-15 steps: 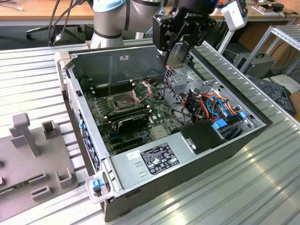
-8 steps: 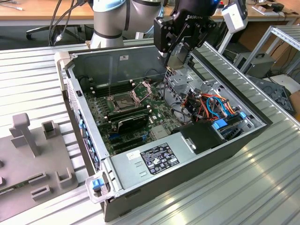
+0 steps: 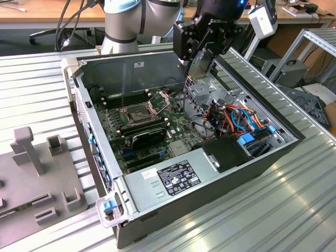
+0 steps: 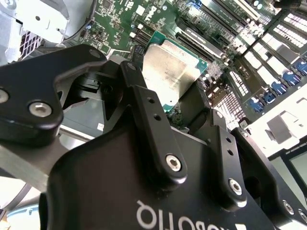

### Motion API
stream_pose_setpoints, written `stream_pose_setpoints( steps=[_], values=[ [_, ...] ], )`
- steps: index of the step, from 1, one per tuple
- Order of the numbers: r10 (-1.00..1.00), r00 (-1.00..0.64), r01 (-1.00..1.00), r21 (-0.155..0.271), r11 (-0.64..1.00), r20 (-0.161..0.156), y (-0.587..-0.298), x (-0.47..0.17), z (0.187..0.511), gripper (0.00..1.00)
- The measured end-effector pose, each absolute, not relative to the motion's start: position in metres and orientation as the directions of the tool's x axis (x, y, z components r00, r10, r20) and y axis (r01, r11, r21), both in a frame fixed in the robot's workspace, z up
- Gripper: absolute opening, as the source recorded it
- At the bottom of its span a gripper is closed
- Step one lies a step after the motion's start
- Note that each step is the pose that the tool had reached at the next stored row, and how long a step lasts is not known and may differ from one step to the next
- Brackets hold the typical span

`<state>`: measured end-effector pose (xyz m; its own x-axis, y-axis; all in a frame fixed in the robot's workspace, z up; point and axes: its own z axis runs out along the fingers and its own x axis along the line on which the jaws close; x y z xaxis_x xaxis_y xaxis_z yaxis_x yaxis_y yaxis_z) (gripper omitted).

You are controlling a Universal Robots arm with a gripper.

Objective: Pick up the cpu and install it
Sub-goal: 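Pick up the cpu and move it towards the insertion slot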

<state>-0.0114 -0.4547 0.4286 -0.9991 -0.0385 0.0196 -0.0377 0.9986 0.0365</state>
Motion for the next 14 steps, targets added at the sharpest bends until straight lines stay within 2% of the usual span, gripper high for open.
stream_pose_setpoints(
  steps=[14],
  values=[
    [-0.038,-0.999,-0.038,0.037,0.999,0.020,-0.4547,-0.0044,0.4214,0.55]
  ],
)
